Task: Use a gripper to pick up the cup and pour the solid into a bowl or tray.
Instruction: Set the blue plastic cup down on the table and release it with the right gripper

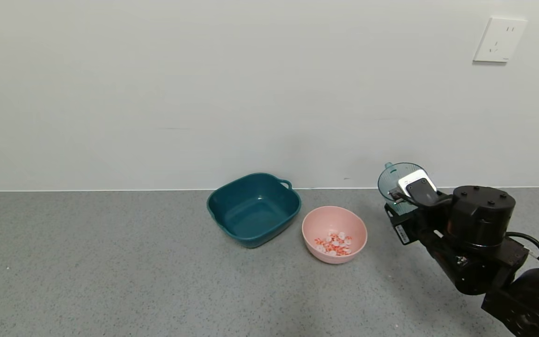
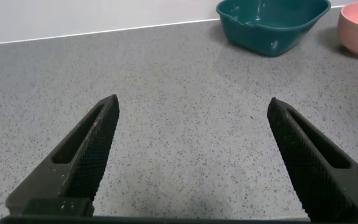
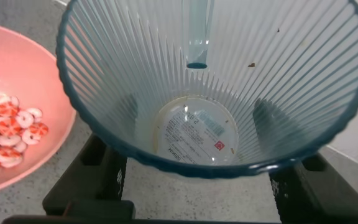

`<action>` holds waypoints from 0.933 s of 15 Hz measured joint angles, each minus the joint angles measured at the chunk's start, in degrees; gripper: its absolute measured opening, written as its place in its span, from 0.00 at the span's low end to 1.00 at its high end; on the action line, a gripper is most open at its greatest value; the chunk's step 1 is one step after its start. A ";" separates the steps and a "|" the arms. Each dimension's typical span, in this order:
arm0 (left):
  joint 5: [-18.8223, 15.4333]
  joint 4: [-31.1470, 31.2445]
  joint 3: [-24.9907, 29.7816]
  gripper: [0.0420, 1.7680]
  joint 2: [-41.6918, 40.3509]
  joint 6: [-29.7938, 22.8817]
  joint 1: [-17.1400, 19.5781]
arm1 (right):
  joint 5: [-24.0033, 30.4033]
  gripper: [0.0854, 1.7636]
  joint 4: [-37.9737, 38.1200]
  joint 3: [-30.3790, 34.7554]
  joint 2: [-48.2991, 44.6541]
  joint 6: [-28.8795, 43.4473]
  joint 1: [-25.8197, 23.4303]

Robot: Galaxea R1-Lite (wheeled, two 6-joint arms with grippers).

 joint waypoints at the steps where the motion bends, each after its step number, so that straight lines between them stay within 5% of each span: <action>1: 0.00 0.00 0.00 0.97 0.00 0.00 0.00 | 0.00 0.73 -0.09 0.00 -0.07 0.71 -0.10; 14: 0.00 0.00 0.00 0.97 0.00 0.01 0.00 | 2.08 0.73 -0.11 -0.50 -0.10 8.07 -3.60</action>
